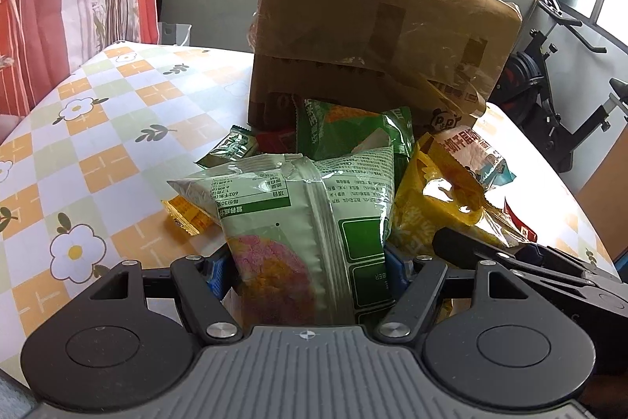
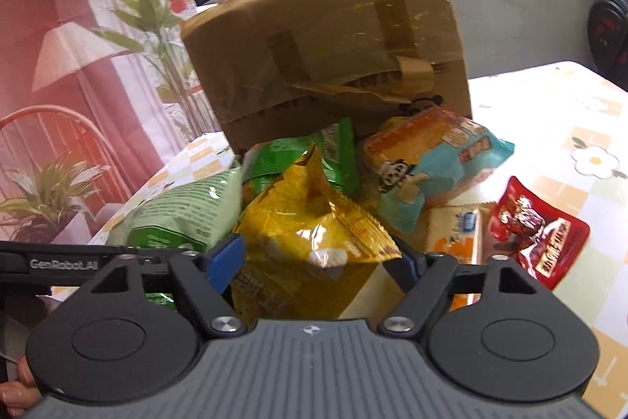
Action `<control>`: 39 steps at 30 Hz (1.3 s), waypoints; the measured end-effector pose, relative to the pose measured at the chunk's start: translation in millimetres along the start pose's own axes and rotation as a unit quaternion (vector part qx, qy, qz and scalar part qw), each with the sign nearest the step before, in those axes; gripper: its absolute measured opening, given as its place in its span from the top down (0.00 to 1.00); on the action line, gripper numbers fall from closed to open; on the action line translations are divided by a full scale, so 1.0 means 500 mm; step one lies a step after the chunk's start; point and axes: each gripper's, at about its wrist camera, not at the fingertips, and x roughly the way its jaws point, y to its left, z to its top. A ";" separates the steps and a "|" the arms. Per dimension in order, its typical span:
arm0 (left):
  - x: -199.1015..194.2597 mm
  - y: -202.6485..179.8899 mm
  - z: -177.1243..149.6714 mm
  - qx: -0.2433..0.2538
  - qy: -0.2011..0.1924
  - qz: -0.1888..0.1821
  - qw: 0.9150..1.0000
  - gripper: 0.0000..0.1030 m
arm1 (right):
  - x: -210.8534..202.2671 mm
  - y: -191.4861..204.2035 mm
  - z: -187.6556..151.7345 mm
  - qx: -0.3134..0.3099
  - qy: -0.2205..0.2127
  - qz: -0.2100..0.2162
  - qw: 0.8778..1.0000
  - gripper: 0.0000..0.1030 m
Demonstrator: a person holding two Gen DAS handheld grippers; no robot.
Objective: Organize snacks
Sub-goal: 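Grasp yellow chip bag with right tool while left tool holds white-green bag, then lift both bags over the lined box and open both tools to release them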
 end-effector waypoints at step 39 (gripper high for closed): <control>-0.093 0.046 0.055 0.002 -0.086 0.029 0.996 0.28 | -0.086 -0.040 0.042 0.070 -0.055 -0.013 0.996 0.45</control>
